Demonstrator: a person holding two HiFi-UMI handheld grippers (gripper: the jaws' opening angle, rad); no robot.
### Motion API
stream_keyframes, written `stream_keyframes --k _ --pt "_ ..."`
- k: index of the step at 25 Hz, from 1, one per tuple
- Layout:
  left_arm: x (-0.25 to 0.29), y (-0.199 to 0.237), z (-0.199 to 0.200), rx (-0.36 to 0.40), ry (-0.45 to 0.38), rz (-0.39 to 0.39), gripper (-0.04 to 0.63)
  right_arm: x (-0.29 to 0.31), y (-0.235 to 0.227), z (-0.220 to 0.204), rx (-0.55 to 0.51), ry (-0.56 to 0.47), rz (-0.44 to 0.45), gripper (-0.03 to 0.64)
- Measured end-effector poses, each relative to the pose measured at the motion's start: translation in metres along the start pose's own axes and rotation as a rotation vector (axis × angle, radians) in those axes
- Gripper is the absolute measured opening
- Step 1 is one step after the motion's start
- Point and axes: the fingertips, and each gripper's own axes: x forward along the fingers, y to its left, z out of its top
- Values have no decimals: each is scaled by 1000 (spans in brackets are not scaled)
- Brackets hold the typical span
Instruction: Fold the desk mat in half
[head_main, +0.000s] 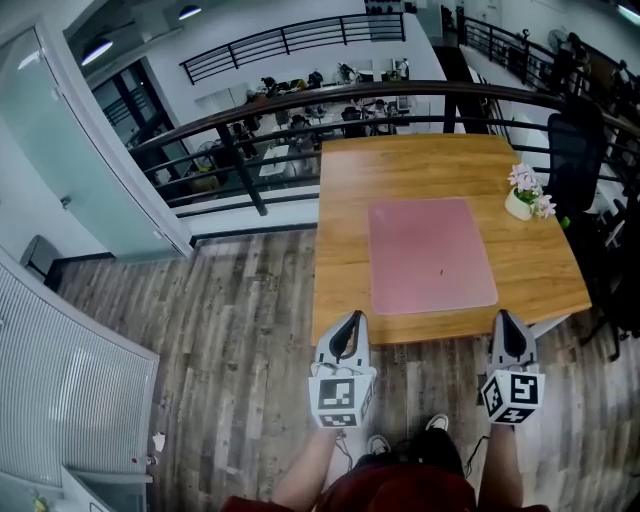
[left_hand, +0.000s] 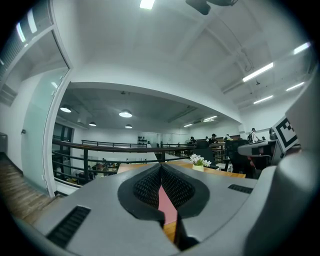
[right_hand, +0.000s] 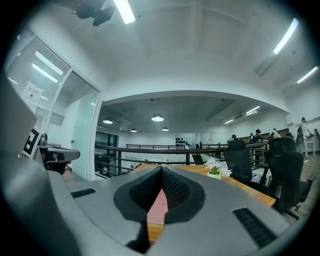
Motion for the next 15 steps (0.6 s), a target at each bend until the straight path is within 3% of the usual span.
stream_keyframes --k 15 --pt "99 -6 8 20 -23 30 20 91 -58 0 15 6 12 9"
